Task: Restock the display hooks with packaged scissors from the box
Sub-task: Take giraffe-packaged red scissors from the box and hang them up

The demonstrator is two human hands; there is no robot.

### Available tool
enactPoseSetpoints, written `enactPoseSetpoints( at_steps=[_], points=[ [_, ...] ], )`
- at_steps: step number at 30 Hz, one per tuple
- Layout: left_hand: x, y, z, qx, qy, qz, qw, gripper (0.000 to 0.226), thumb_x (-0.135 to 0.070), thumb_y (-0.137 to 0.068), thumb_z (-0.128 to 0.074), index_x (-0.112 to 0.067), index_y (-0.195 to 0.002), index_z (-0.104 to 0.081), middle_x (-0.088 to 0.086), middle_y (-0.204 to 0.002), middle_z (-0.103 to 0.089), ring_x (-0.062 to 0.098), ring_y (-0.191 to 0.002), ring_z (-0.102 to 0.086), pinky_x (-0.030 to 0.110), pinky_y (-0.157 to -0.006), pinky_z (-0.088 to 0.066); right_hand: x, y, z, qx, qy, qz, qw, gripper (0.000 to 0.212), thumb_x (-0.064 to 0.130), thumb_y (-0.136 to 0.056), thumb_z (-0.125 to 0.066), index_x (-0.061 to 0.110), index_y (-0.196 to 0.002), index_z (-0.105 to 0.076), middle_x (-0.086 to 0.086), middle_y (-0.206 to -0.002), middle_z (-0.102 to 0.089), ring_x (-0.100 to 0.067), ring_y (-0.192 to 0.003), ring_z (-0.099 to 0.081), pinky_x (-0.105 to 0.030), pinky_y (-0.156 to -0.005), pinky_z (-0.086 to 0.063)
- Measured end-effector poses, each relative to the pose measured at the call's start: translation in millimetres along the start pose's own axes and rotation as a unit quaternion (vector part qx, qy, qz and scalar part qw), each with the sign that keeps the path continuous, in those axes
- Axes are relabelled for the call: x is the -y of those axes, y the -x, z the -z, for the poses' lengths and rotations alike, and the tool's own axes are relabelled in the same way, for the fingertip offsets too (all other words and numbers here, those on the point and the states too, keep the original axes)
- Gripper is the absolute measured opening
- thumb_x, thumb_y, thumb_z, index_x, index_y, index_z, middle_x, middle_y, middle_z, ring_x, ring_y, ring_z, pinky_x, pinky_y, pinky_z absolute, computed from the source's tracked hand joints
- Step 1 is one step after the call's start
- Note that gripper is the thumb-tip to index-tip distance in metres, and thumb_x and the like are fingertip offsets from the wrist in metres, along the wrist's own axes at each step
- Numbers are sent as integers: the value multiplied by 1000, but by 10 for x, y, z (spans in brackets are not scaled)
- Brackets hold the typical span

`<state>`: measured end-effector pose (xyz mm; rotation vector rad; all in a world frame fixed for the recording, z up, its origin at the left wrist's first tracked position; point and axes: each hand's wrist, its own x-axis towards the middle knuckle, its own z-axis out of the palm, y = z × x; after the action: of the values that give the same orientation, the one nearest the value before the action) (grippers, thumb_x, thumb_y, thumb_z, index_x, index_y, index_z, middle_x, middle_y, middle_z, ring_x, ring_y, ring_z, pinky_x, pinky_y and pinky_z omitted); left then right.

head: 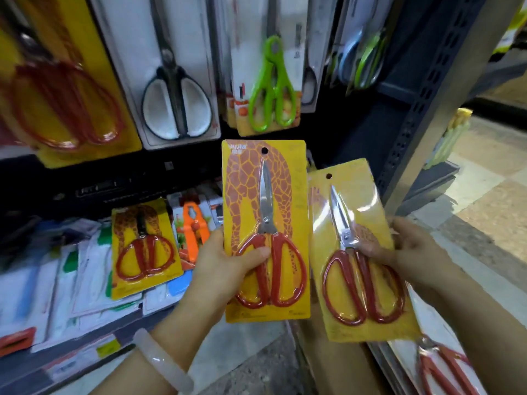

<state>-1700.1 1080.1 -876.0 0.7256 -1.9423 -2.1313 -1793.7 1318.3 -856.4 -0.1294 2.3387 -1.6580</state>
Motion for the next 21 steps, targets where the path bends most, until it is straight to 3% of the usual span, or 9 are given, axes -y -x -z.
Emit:
enactPoseSetpoints(
  at_steps=[3,7,9,12,14,17,21],
  points=[
    [-255,33,372,-30,9,-50,998,39,-4,-73,-77,-20,-105,-61,-1,-88,-76,16,-78,-73,31,-62,-60,297,-5,-411,23,-74,58,995,37,14,-70,-80,19,-98,-57,-12,-94,-70,-27,-83,-70,-42,-70,-57],
    [-538,137,938,-97,18,-107,989,41,2,-68,-77,-14,-101,-59,6,-89,-75,16,-75,-73,28,-58,-57,565,29,-975,89,-184,77,976,30,-1,-77,-68,15,-102,-59,-12,-94,-72,-21,-77,-71,-32,-60,-55],
    [-695,229,1208,-115,19,-135,984,43,5,-67,-76,-12,-101,-57,8,-88,-74,18,-74,-72,30,-61,-57,691,57,-1275,121,-209,86,967,32,-5,-79,-62,15,-104,-60,-10,-93,-74,-24,-80,-72,-34,-61,-56],
    [-918,353,1605,-153,1,-176,972,58,5,-52,-86,-13,-98,-56,8,-86,-75,19,-76,-71,41,-75,-55,1009,86,-1684,168,-236,128,948,31,-9,-80,-59,14,-100,-61,-6,-85,-75,-18,-73,-72,-27,-56,-57],
    [-1035,405,1825,-174,-2,-198,965,59,-5,-46,-84,-14,-98,-58,8,-87,-75,23,-81,-71,48,-79,-55,1274,89,-1933,191,-222,184,938,29,-5,-80,-66,16,-99,-61,-4,-90,-75,-18,-80,-71,-27,-64,-56],
    [-1146,448,2055,-205,23,-219,954,56,-1,-48,-86,-17,-95,-62,6,-87,-75,24,-82,-72,49,-79,-56,1639,61,-2229,201,-202,271,920,37,7,-70,-70,15,-104,-60,-3,-99,-74,-17,-90,-68,-33,-80,-54],
    [-1211,488,2142,-224,40,-245,942,40,0,-65,-78,-23,-93,-62,0,-86,-75,21,-80,-73,43,-74,-55,2013,11,-2510,229,-244,290,897,36,-8,-79,-62,15,-106,-57,2,-87,-74,-12,-79,-69,-26,-70,-57]
  ],
)
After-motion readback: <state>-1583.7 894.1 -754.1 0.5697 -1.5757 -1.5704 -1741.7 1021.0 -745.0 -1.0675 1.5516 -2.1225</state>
